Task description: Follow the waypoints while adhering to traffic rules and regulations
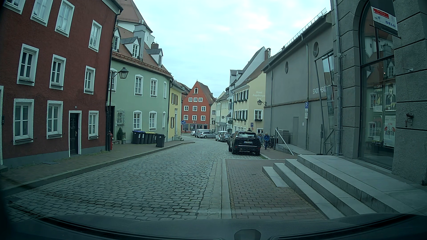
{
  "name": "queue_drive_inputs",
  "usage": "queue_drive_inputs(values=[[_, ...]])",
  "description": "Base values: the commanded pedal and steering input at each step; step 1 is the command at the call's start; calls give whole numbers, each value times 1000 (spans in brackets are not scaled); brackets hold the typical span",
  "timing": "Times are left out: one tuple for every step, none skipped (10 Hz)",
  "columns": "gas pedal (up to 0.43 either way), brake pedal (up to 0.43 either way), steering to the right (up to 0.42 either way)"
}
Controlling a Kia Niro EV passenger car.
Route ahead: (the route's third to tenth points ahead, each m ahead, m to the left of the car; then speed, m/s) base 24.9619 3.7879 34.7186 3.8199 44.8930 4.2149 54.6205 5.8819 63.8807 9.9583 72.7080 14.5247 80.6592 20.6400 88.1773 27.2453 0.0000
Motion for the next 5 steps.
queue_drive_inputs(values=[[0, 311, -217], [0, 311, -216], [0, 311, -216], [0, 311, -217], [0, 311, -217]])
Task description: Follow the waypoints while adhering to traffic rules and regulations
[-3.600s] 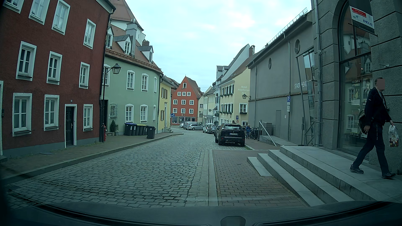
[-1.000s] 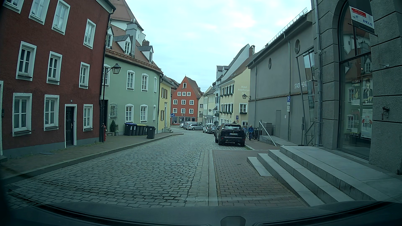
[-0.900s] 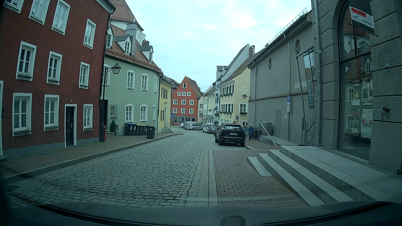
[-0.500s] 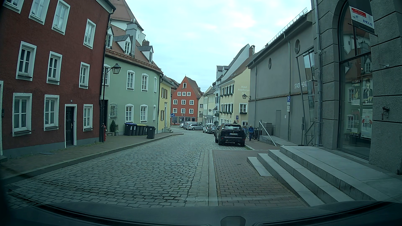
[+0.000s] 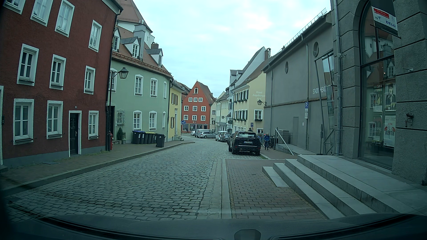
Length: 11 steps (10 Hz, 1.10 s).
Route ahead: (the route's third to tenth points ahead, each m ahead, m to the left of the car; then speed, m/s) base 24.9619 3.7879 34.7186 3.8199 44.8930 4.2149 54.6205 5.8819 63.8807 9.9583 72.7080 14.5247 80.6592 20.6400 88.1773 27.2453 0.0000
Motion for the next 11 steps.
queue_drive_inputs(values=[[0, 311, -217], [0, 311, -217], [0, 311, -217], [0, 311, -217], [0, 311, -217], [0, 311, -217], [0, 311, -217], [0, 311, -217], [0, 311, -217], [0, 311, -217], [0, 311, -217]])
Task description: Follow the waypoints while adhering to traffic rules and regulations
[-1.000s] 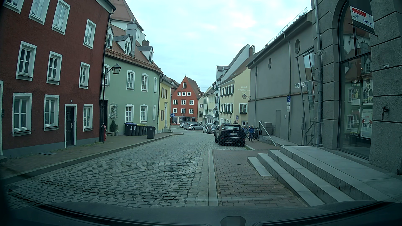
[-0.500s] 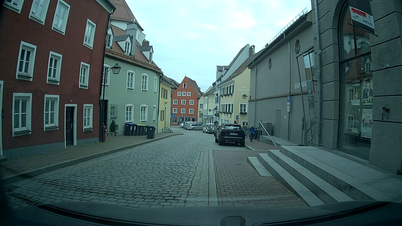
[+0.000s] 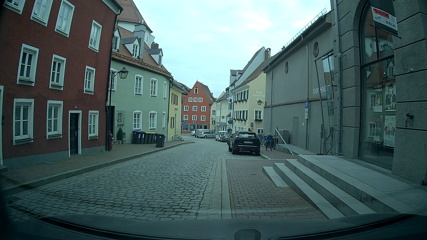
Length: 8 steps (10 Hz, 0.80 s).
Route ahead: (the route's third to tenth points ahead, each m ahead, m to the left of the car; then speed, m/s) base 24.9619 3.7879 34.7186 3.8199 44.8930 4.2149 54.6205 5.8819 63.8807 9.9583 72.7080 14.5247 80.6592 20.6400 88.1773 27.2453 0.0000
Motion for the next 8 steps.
queue_drive_inputs(values=[[0, 311, -217], [0, 311, -217], [0, 311, -217], [0, 311, -216], [0, 311, -217], [0, 311, -217], [0, 311, -217], [0, 317, -217]])
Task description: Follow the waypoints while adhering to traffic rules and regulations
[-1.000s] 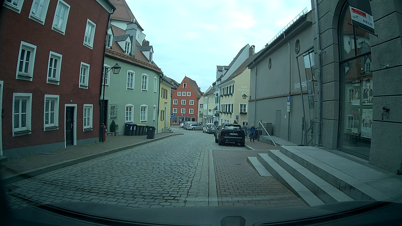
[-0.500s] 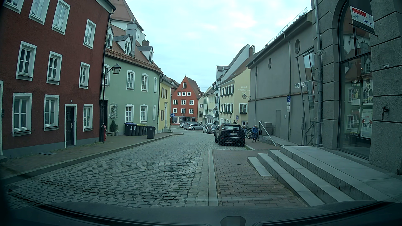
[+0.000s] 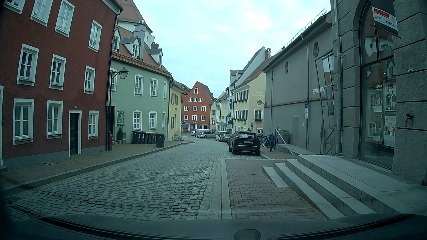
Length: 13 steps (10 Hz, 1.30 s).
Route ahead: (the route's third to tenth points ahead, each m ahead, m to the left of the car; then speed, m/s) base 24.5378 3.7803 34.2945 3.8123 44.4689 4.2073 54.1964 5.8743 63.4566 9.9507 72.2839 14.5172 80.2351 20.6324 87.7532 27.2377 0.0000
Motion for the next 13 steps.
queue_drive_inputs(values=[[0, 311, -217], [0, 311, -217], [0, 317, -217], [0, 311, -217], [0, 311, -217], [0, 317, -217], [0, 311, -217], [0, 311, -216], [0, 311, -217], [0, 311, -217], [0, 317, -216], [0, 311, -217], [0, 311, -217]])
